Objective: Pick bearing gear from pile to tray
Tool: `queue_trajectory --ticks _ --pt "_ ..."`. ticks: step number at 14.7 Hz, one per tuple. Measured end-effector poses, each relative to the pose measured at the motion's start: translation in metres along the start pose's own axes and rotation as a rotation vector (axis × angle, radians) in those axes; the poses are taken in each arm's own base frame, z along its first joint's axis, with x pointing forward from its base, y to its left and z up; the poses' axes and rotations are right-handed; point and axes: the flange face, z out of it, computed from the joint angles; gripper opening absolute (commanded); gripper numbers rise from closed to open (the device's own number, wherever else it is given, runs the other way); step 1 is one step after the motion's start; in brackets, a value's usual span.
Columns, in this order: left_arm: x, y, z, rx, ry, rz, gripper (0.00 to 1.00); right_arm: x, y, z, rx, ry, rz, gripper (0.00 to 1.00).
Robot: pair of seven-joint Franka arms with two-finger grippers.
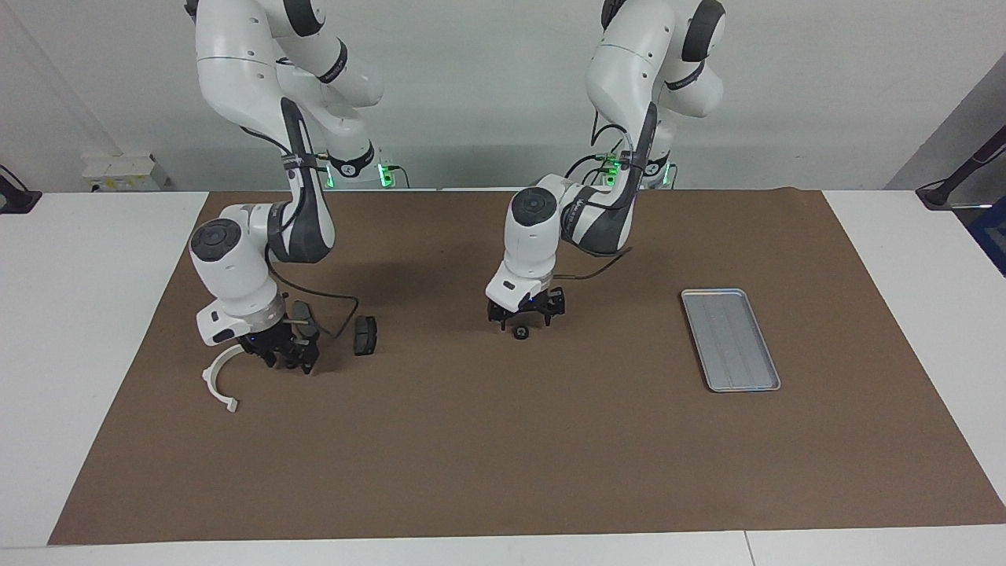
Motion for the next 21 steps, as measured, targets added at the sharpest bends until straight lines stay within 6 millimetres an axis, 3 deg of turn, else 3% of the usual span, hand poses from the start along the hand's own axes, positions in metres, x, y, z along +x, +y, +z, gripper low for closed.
queue_trajectory --ticks 5,19,21 --pt "-0.003 0.0 0.013 0.015 -0.015 0.003 1.0 0.0 -0.001 0.009 0.0 -0.013 0.002 0.71" --pt "0.002 0.004 0.004 0.014 0.038 0.032 1.0 0.003 0.001 0.006 -0.005 -0.021 0.005 0.34" --pt "0.003 0.005 0.004 0.013 0.042 0.034 1.0 0.003 0.002 0.006 -0.006 -0.025 0.006 0.23"
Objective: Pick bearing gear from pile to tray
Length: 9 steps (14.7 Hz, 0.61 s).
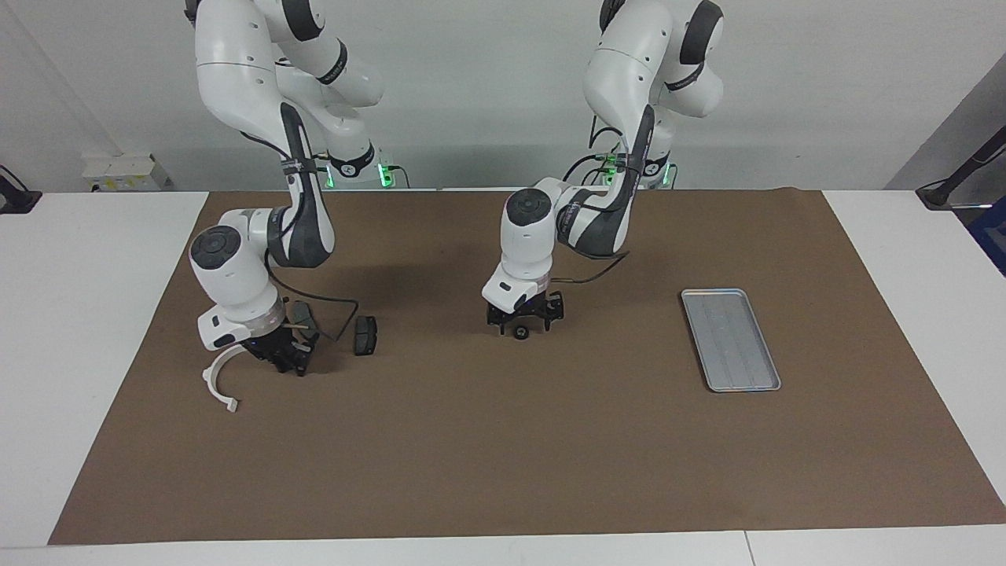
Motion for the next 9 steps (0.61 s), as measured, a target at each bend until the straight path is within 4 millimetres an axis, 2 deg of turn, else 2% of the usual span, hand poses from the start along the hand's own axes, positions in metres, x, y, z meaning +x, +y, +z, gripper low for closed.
queue_trajectory --ticks 1,2,3,4,6,9 --pt "-0.0002 0.0 0.002 0.001 -0.001 0.0 1.0 -0.0001 -0.0001 0.0 -0.001 -0.003 0.0 0.17" --pt "-0.0003 0.0001 0.0044 0.003 -0.003 0.001 0.95 -0.0002 -0.0003 -0.0001 -0.001 -0.004 -0.001 0.1" --pt "-0.0005 0.0001 0.0065 0.004 -0.004 0.001 0.8 0.0 -0.0002 -0.0005 -0.001 -0.005 0.0 0.04" --pt "-0.0005 0.0002 0.0078 0.005 -0.004 0.002 0.59 -0.0002 -0.0006 -0.0004 -0.001 -0.006 -0.001 0.0" --pt "-0.0005 0.0003 0.0083 0.005 -0.004 -0.004 0.0 -0.0002 -0.0009 -0.0005 -0.002 -0.007 -0.001 0.0" --pt "0.0047 0.0039 -0.0004 -0.003 0.018 -0.005 0.0 -0.0003 -0.0012 -0.0005 -0.002 -0.008 -0.002 0.0"
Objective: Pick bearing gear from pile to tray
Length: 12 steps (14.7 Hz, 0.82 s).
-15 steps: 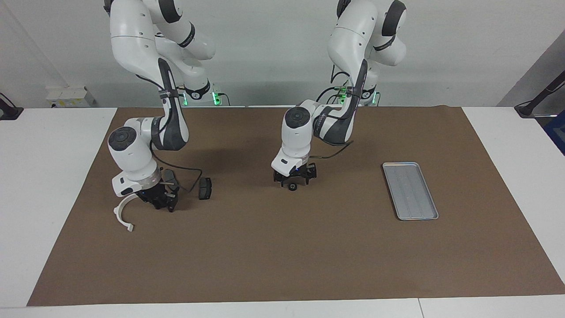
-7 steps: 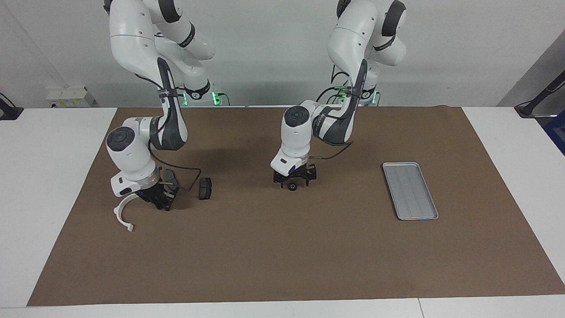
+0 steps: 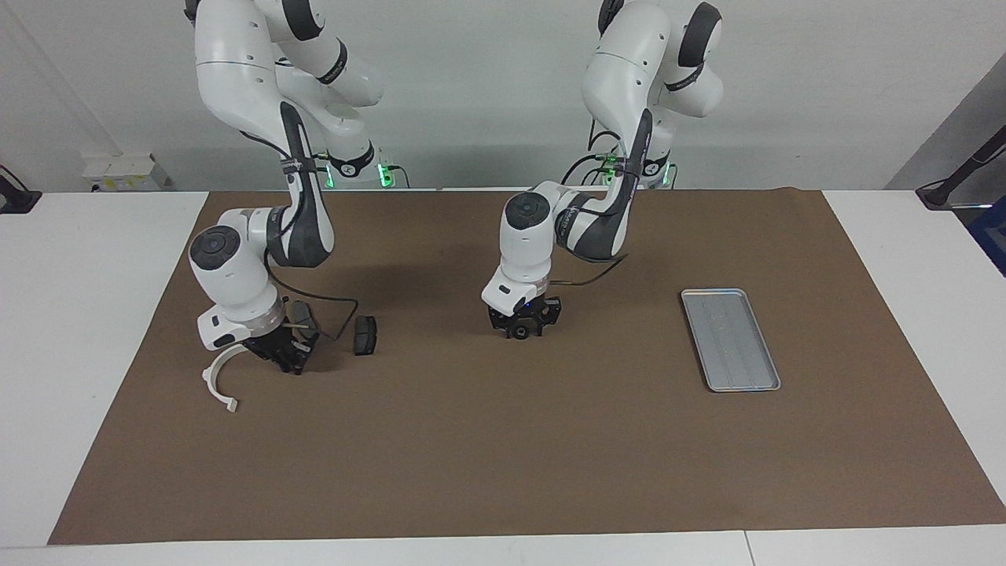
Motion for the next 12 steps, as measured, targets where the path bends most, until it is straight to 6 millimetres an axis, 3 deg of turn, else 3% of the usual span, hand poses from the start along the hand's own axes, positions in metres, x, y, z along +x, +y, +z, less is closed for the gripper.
queue_trajectory --ticks 2,4,7,10,12 --pt "0.008 0.002 -0.01 0.007 0.008 -0.002 0.0 -0.001 -0.002 -0.001 -0.004 -0.015 -0.004 0.0" --pt "0.024 0.004 -0.035 0.023 0.006 -0.017 0.0 0.002 -0.006 -0.007 -0.011 -0.04 -0.009 0.0" --pt "0.061 -0.018 -0.072 0.039 0.043 -0.074 0.0 0.014 -0.009 -0.028 -0.018 -0.058 -0.011 0.0" --pt "0.114 -0.089 -0.098 0.072 0.078 -0.141 0.0 0.023 -0.015 -0.05 -0.034 -0.071 -0.025 0.0" --pt "0.146 -0.164 -0.121 0.084 0.066 -0.138 0.0 0.027 -0.025 -0.065 -0.043 -0.084 -0.039 0.0"
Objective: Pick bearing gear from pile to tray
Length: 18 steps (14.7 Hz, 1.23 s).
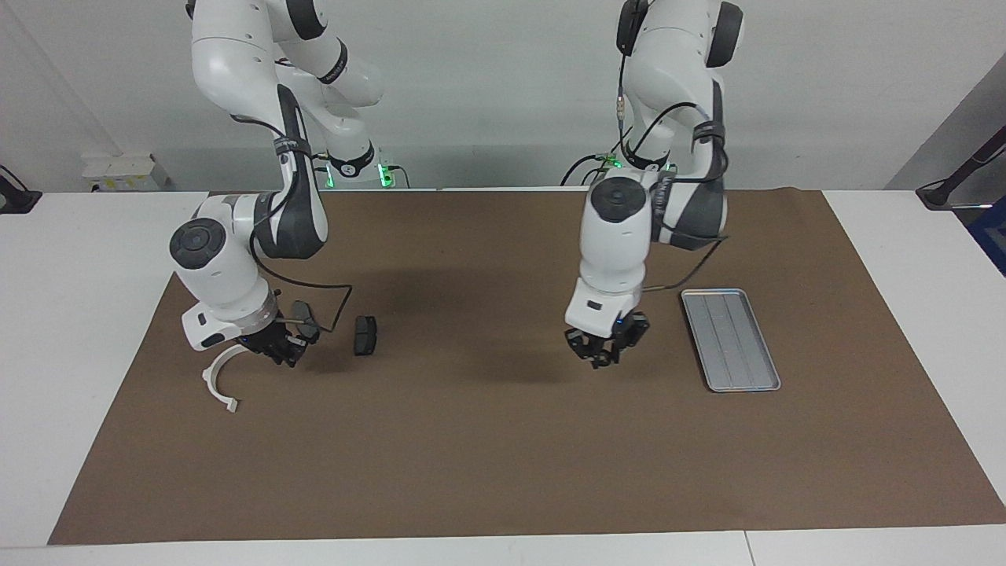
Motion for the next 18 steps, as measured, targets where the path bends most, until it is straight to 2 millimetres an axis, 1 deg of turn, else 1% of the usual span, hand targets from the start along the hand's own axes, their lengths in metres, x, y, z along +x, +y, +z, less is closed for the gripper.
queue_trajectory --ticks 2,3,4,5,6,7,8,9,11,12,13,14,15,16,18 --pt "0.038 -0.097 -0.021 -0.023 -0.023 0.035 0.0 0.001 -0.014 -0.019 -0.006 -0.011 -0.021 0.0" --pt "0.05 -0.145 -0.03 -0.035 -0.034 0.06 0.0 0.001 -0.022 -0.029 -0.008 -0.014 -0.032 0.0" --pt "0.059 -0.19 -0.035 -0.039 -0.045 0.092 0.0 -0.001 -0.03 -0.039 -0.01 -0.014 -0.044 0.0" --pt "0.064 -0.231 -0.036 -0.039 -0.056 0.123 0.0 -0.004 -0.038 -0.047 -0.012 -0.014 -0.052 0.0" --pt "0.067 -0.261 -0.033 -0.037 -0.064 0.151 0.0 -0.008 -0.048 -0.054 -0.015 -0.016 -0.045 0.0" --pt "0.067 -0.286 -0.028 -0.039 -0.074 0.175 0.0 -0.013 -0.061 -0.061 -0.018 -0.019 -0.03 0.0" --pt "0.064 -0.3 -0.019 -0.043 -0.085 0.192 0.0 -0.02 -0.076 -0.068 -0.022 -0.024 -0.011 0.0" --pt "0.058 -0.306 -0.005 -0.048 -0.083 0.202 0.0 -0.028 -0.095 -0.076 -0.026 -0.026 0.011 0.0" --pt "0.034 -0.297 0.03 -0.068 -0.063 0.212 0.0 -0.048 -0.14 -0.095 -0.035 -0.028 0.066 0.0" --pt "0.018 -0.291 0.047 -0.082 -0.065 0.214 0.0 -0.06 -0.162 -0.103 -0.036 -0.025 0.102 0.0" --pt "0.002 -0.287 0.061 -0.091 -0.077 0.216 0.0 -0.071 -0.183 -0.108 -0.032 -0.023 0.141 0.0" --pt "-0.012 -0.284 0.069 -0.096 -0.093 0.22 0.0 -0.083 -0.204 -0.11 -0.023 -0.025 0.177 0.0" --pt "-0.024 -0.281 0.074 -0.1 -0.108 0.224 0.0 -0.094 -0.223 -0.111 -0.016 -0.028 0.206 0.0" --pt "-0.033 -0.279 0.076 -0.104 -0.121 0.229 0.0 -0.105 -0.239 -0.113 -0.011 -0.03 0.232 0.0" --pt "-0.049 -0.274 0.077 -0.11 -0.14 0.239 0.0 -0.123 -0.264 -0.115 0.002 -0.039 0.275 0.0"
